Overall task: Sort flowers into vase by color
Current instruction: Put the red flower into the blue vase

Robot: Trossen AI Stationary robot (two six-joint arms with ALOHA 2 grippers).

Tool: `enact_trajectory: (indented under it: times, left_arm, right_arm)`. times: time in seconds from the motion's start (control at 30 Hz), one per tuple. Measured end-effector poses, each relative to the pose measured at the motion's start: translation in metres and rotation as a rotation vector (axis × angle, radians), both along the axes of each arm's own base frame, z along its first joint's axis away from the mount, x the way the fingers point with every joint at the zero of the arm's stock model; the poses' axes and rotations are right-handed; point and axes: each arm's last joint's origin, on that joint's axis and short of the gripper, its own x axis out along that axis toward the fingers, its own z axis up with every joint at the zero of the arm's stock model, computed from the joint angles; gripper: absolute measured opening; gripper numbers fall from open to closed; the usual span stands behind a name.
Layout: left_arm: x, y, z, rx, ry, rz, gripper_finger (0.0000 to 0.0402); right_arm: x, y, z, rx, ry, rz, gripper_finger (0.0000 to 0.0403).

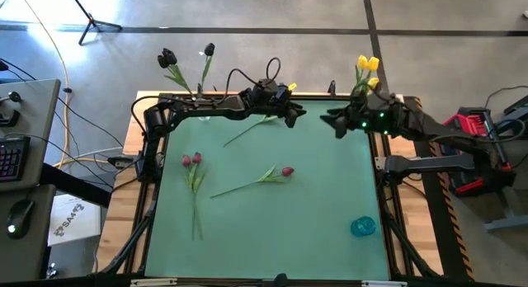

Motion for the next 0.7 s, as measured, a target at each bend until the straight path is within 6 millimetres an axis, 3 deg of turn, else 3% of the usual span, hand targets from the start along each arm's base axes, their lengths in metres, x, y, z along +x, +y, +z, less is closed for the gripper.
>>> enact_trajectory:
  times: [0.2, 0.7]
  left_arm:
    - [0.003, -0.008, 0.000, -0.022, -0.003, -0.007, 0.0142]
    - [0.009, -0.025, -0.001, -0.033, 0.005, 0.009, 0.0142]
  right_arm:
    - [0.007, 0.010, -0.012, 0.015, -0.009, 0.059, 0.0220]
    - [0.007, 0.016, -0.015, 0.004, 0.029, 0.106, 0.0220]
